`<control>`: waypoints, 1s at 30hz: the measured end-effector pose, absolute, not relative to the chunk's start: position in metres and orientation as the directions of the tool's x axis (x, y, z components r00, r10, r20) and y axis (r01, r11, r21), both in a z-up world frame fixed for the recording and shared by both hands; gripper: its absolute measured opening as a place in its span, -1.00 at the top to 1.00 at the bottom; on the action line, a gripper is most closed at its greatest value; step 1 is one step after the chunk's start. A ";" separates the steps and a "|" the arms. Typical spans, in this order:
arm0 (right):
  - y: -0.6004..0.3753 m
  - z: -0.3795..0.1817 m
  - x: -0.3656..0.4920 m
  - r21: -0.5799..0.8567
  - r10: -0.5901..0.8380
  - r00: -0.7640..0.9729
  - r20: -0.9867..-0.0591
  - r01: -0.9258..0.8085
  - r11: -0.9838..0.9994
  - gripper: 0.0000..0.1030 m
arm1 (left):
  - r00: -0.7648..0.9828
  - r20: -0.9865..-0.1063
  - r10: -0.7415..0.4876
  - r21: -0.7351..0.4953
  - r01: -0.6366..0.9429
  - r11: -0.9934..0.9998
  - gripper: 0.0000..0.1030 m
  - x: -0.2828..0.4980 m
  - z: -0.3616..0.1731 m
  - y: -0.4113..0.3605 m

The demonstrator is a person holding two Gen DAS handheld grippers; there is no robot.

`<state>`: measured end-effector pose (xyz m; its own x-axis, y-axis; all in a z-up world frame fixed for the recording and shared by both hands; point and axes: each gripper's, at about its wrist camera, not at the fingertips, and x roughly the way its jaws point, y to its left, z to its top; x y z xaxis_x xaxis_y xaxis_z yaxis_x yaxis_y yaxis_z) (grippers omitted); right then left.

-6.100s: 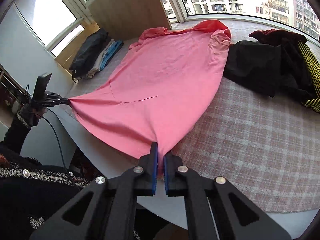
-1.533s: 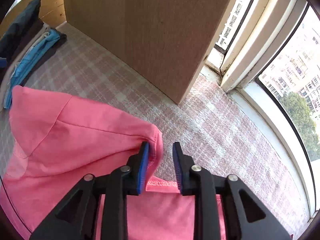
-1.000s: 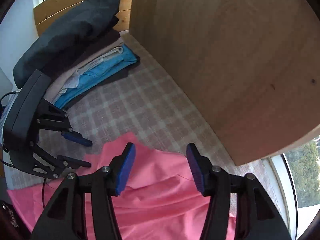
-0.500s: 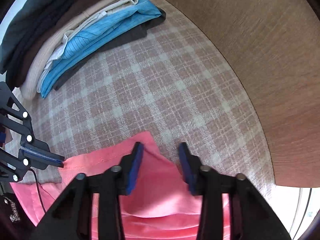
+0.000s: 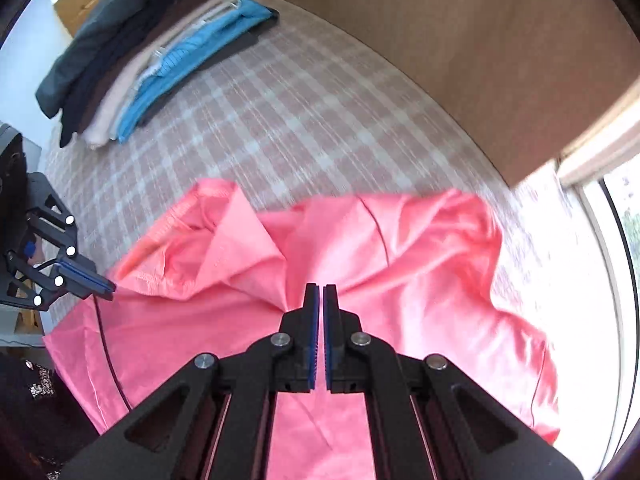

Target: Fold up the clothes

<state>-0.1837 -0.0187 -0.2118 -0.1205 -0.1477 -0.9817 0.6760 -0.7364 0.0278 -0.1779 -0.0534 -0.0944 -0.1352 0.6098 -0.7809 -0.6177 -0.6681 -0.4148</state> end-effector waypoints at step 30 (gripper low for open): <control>-0.090 -0.243 -0.198 0.164 -0.255 -0.025 -0.967 0.703 -0.692 0.90 | -0.117 -0.826 0.551 -0.436 -0.486 -0.757 0.95 -0.226 -0.114 -0.063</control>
